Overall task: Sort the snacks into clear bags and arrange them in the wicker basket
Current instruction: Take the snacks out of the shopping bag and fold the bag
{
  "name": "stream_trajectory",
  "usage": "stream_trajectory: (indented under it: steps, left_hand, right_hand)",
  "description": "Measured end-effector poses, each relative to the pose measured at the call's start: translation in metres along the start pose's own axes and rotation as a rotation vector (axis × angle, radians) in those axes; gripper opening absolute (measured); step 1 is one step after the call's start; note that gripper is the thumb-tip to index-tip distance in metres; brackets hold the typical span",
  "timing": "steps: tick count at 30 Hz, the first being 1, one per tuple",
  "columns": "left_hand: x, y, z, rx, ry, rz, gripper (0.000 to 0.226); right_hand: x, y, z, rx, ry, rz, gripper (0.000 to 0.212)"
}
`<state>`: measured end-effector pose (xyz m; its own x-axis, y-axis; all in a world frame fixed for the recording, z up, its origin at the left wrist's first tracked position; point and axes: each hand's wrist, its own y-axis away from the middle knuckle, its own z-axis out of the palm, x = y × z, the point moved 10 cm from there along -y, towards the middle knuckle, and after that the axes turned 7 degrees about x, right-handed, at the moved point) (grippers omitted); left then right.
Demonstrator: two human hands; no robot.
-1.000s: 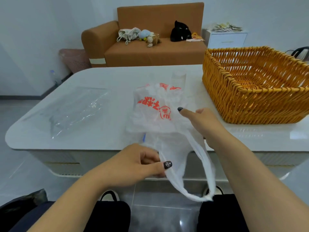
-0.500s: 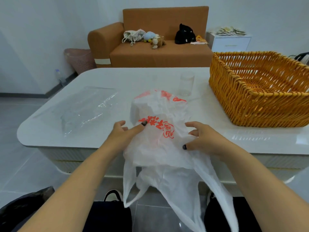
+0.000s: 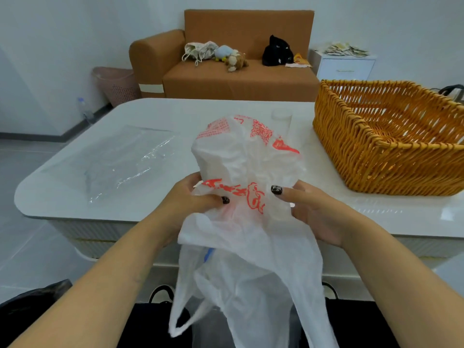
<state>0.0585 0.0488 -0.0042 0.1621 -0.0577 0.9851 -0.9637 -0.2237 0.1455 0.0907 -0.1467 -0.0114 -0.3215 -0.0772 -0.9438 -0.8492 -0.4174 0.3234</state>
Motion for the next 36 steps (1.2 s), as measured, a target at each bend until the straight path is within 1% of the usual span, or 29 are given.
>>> stream_trajectory:
  steps: [1,2,3,6,7,9,11,13,15,17,19,21,23,26,27,29,30,32,33,35,36]
  left_hand:
    - [0.0,0.002,0.004,-0.023,-0.005,-0.002,0.047]
    - [-0.002,0.004,0.009,-0.068,-0.005,-0.022,0.052]
    - [-0.004,0.006,0.014,-0.127,0.015,-0.049,0.051]
    - [-0.009,0.012,0.018,-0.221,0.207,-0.181,0.024]
    - [-0.011,0.013,0.019,-0.249,0.247,-0.209,0.02]
    - [-0.013,0.018,0.022,-0.304,0.27,-0.258,0.019]
    - [-0.016,0.024,0.028,-0.377,0.283,-0.307,0.021]
    - [-0.016,0.031,0.036,-0.435,0.284,-0.339,0.022]
    - [-0.018,0.034,0.042,-0.483,0.292,-0.332,0.024]
    - [-0.018,0.035,0.05,-0.534,0.294,-0.305,0.033]
    - [-0.021,0.033,0.054,-0.52,0.338,-0.305,0.046]
    - [-0.024,0.03,0.057,-0.495,0.434,-0.346,0.061]
    - [-0.026,0.034,0.062,-0.523,0.473,-0.385,0.074]
    - [-0.03,0.042,0.069,-0.554,0.423,-0.392,0.08]
    - [-0.031,0.043,0.073,-0.557,0.371,-0.368,0.084]
    - [-0.03,0.045,0.079,-0.5,0.153,-0.275,0.093]
    - [-0.029,0.044,0.08,-0.445,0.076,-0.243,0.086]
    - [-0.027,0.038,0.074,-0.322,0.035,-0.23,0.051]
    - [-0.031,0.033,0.067,-0.266,0.016,-0.241,0.039]
    - [-0.034,0.025,0.053,-0.187,0.004,-0.257,0.025]
    - [-0.032,0.021,0.046,-0.154,0.004,-0.255,0.023]
  right_hand:
    - [0.0,0.0,0.005,-0.013,-0.027,-0.019,0.049]
    - [-0.001,0.001,0.01,-0.015,-0.044,-0.037,0.047]
    - [-0.001,0.0,0.012,-0.01,-0.041,-0.053,0.048]
    - [0.001,-0.004,0.007,0.066,-0.043,-0.063,0.053]
    - [0.003,-0.007,0.003,0.086,-0.06,-0.055,0.053]
    - [0.0,-0.006,0.0,0.115,-0.046,-0.061,0.052]
    - [-0.007,-0.003,-0.005,0.156,-0.021,-0.108,0.047]
    - [-0.017,0.002,-0.014,0.232,-0.081,-0.176,0.036]
    - [-0.025,0.01,-0.029,0.365,-0.156,-0.258,0.027]
    - [-0.036,0.02,-0.04,0.494,-0.175,-0.385,0.025]
    - [-0.048,0.031,-0.048,0.618,-0.136,-0.558,0.029]
    - [-0.058,0.042,-0.054,0.725,-0.075,-0.715,0.033]
    - [-0.063,0.05,-0.058,0.807,-0.001,-0.822,0.034]
    - [-0.063,0.056,-0.058,0.909,0.104,-0.908,0.039]
    - [-0.061,0.057,-0.057,0.931,0.124,-0.926,0.039]
    - [-0.058,0.057,-0.054,0.945,0.136,-0.942,0.039]
    - [-0.057,0.055,-0.052,0.932,0.115,-0.93,0.041]
    - [-0.056,0.049,-0.051,0.88,0.06,-0.856,0.05]
    - [-0.054,0.044,-0.053,0.854,0.03,-0.808,0.053]
    - [-0.049,0.034,-0.06,0.766,-0.069,-0.701,0.054]
    - [-0.044,0.026,-0.064,0.7,-0.14,-0.625,0.055]
